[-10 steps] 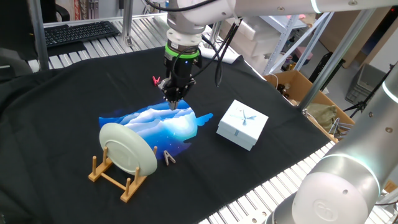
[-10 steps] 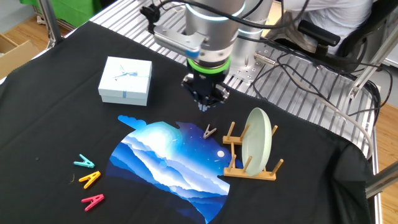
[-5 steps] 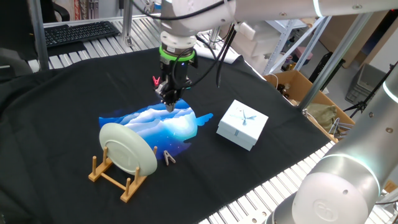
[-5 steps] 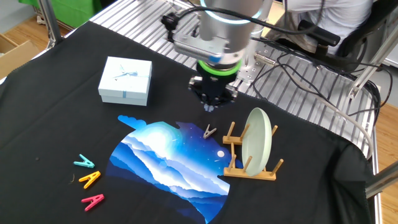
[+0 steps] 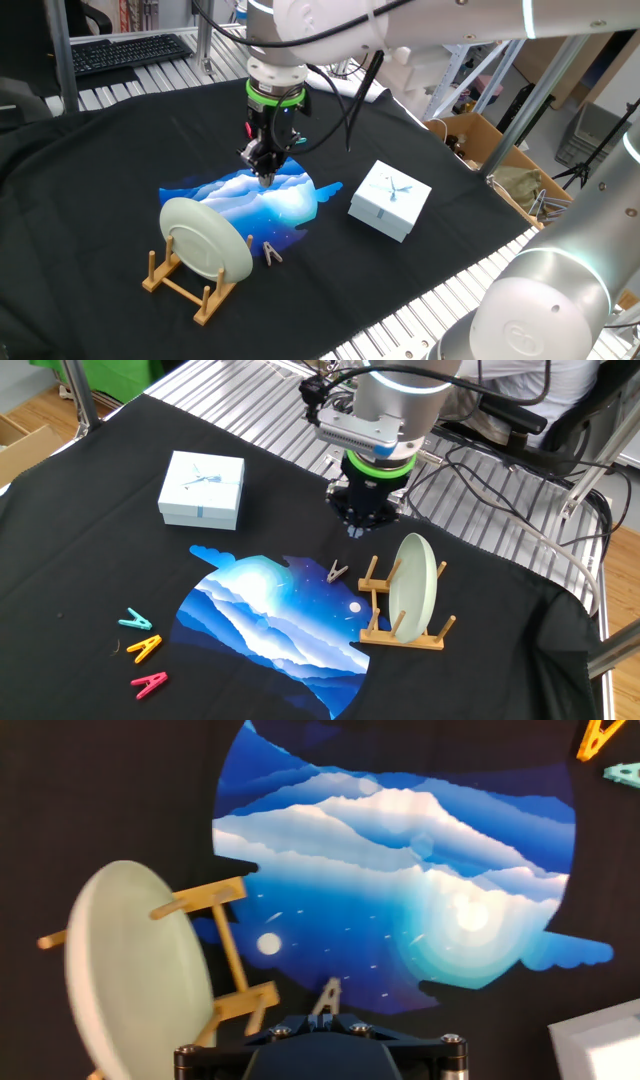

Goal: Take the dish off the dish rack

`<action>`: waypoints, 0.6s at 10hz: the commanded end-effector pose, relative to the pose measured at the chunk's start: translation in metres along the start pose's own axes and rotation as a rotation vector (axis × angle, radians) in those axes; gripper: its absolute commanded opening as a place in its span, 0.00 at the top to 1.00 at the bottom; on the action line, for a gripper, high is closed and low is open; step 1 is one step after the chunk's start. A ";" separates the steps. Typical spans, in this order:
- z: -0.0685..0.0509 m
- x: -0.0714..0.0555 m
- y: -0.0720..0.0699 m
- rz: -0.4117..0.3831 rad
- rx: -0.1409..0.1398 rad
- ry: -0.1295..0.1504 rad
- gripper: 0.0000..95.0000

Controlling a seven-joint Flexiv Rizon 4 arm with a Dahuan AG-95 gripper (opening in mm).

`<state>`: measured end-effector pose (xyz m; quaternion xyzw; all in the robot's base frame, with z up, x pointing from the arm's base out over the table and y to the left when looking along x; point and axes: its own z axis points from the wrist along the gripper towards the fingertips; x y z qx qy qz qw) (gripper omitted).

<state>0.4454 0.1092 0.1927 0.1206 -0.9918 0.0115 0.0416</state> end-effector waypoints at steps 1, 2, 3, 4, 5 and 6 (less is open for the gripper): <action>-0.002 0.002 0.003 0.000 -0.002 0.005 1.00; -0.003 0.003 0.005 0.000 -0.002 0.005 1.00; -0.004 0.005 0.008 0.000 -0.002 0.003 1.00; -0.004 0.006 0.013 0.004 0.000 0.002 1.00; -0.005 0.008 0.018 0.010 0.002 0.002 1.00; -0.006 0.008 0.024 0.018 0.001 0.002 1.00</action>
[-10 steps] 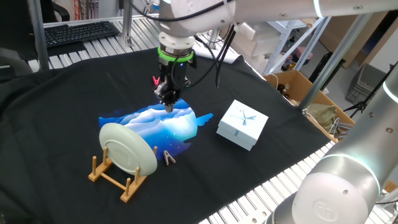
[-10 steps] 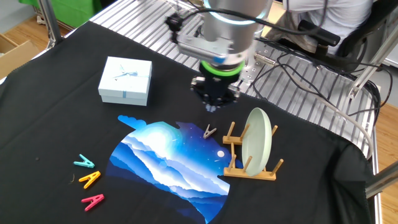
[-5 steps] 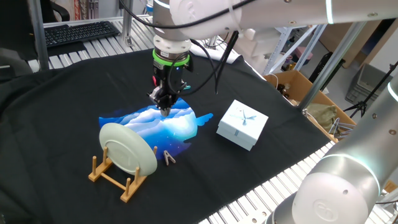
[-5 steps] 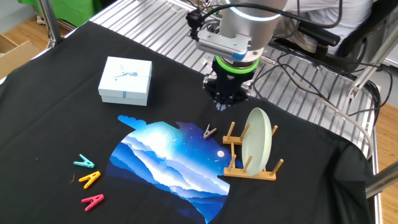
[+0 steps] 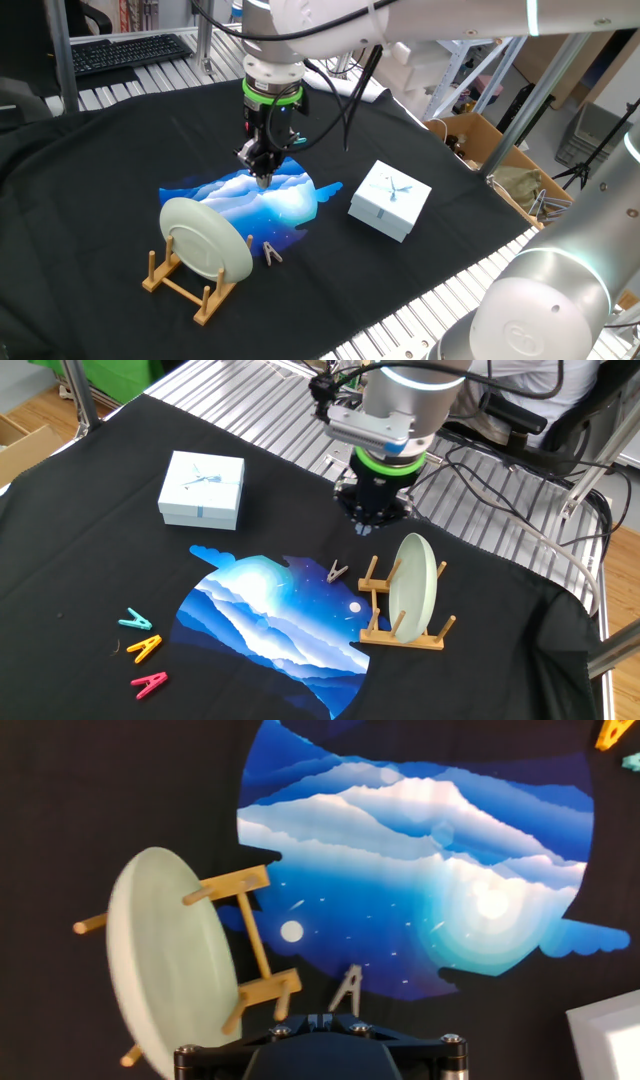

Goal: Take the dish off the dish rack

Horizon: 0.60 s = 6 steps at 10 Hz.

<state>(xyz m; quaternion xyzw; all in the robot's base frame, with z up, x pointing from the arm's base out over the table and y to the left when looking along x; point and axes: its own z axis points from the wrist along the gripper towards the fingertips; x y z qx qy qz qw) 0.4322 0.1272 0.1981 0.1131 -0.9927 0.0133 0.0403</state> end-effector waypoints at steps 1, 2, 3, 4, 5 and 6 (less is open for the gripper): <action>-0.001 0.000 0.005 0.005 -0.002 0.004 1.00; 0.000 0.001 0.011 0.015 -0.006 0.003 1.00; 0.001 0.000 0.012 0.016 -0.011 0.006 1.00; 0.003 -0.001 0.012 0.013 -0.012 0.004 1.00; 0.004 -0.001 0.012 0.012 -0.014 0.004 1.00; 0.004 -0.001 0.012 0.011 -0.016 0.004 1.00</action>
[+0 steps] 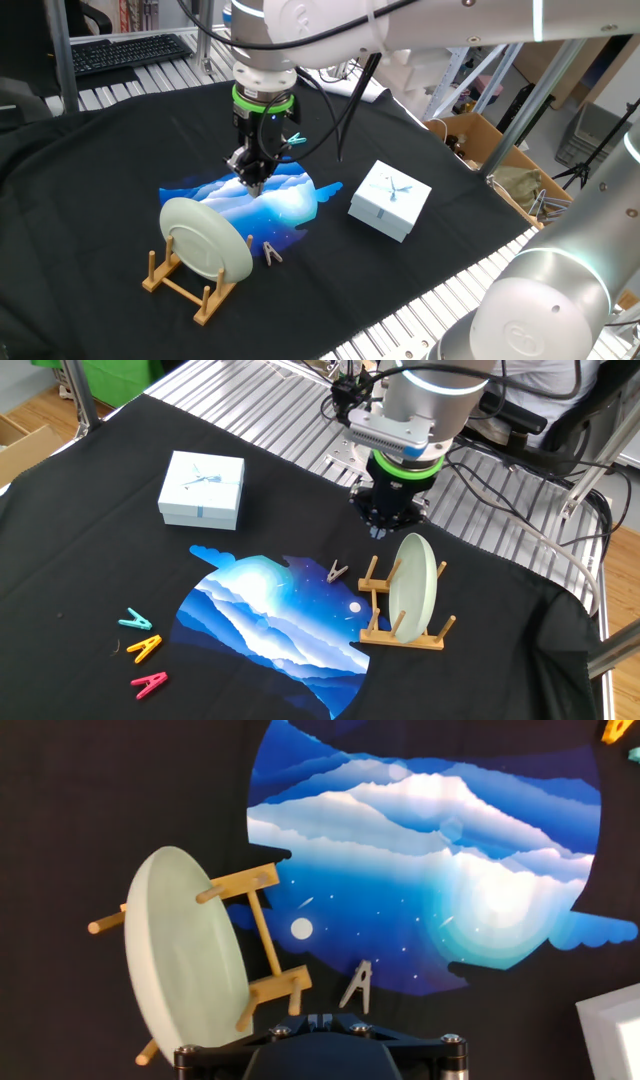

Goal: Take the dish off the dish rack

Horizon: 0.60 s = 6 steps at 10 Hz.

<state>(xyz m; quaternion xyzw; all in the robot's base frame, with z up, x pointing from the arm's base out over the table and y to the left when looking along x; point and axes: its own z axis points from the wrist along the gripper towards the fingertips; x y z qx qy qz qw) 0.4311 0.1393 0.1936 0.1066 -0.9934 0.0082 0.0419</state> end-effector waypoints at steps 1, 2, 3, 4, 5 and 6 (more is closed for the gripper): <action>0.000 0.001 0.000 -0.002 -0.003 0.005 1.00; 0.000 0.002 0.000 0.006 -0.004 0.007 1.00; 0.001 0.004 0.000 0.018 -0.005 0.005 1.00; 0.001 0.004 0.000 0.021 -0.004 0.006 1.00; 0.001 0.004 0.000 0.022 -0.002 0.012 1.00; 0.001 0.004 0.001 0.030 -0.001 0.012 1.00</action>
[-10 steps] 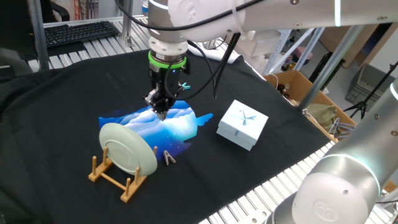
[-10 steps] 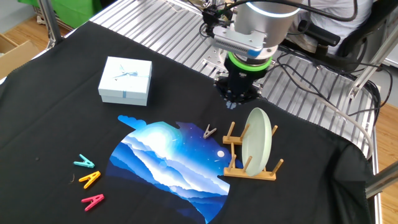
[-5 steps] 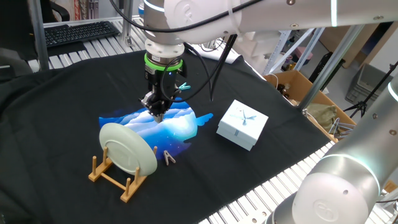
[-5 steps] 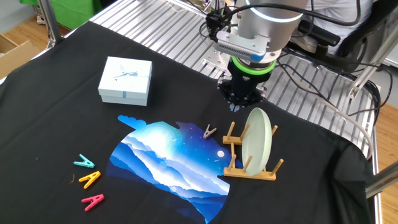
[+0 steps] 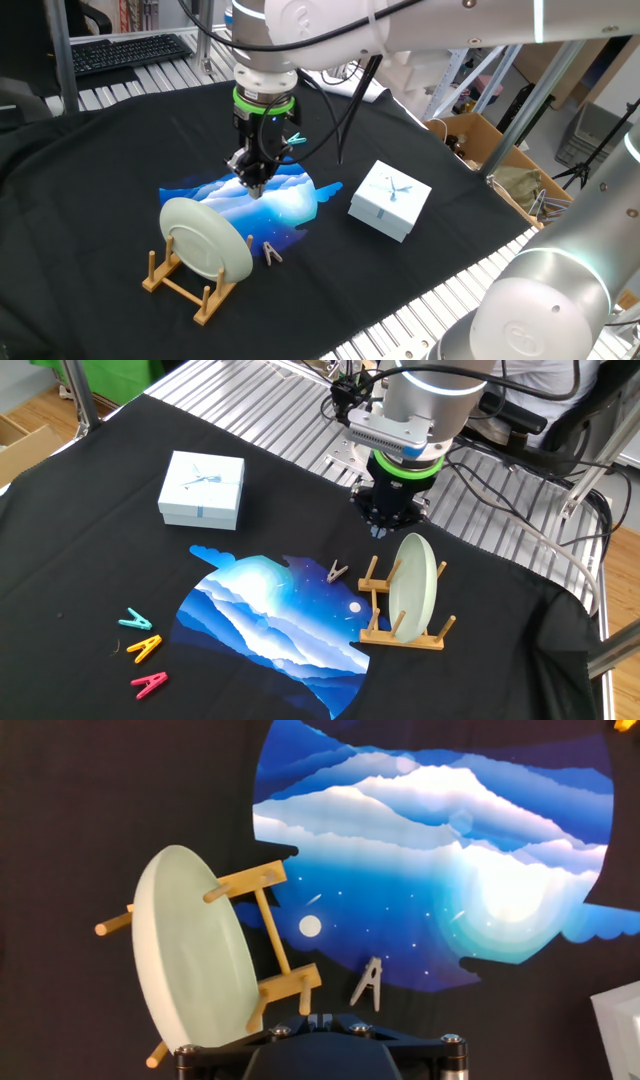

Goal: Take the dish off the dish rack

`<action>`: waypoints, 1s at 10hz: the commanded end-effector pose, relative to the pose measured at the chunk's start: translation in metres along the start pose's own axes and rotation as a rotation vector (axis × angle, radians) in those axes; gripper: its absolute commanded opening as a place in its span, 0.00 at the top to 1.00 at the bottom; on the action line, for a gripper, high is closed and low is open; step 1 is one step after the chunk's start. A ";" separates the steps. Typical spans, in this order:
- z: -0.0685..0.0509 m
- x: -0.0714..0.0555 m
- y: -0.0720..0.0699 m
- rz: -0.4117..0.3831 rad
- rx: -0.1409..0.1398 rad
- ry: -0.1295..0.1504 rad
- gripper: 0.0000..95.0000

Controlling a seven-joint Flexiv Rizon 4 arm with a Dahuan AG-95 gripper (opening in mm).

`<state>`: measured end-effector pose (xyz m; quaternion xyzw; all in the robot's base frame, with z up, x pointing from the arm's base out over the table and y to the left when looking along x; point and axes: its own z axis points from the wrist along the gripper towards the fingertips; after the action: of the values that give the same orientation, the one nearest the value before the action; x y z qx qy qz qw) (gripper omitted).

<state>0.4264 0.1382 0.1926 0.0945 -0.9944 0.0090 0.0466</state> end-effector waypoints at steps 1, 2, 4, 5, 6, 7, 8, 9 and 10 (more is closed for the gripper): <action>0.000 -0.001 0.001 0.011 -0.002 0.000 1.00; 0.000 -0.001 0.001 0.008 -0.007 -0.003 1.00; 0.000 -0.001 0.001 -0.037 -0.016 -0.023 1.00; 0.000 -0.001 0.001 -0.052 -0.007 -0.033 1.00; 0.000 -0.001 0.001 -0.053 -0.004 -0.042 1.00; 0.000 -0.001 0.001 -0.053 -0.002 -0.050 1.00; 0.000 -0.001 0.001 -0.053 -0.004 -0.050 1.00; 0.000 -0.001 0.001 -0.054 -0.009 -0.052 1.00; 0.000 -0.001 0.001 -0.052 -0.010 -0.059 1.00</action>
<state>0.4262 0.1385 0.1929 0.1204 -0.9925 -0.0029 0.0193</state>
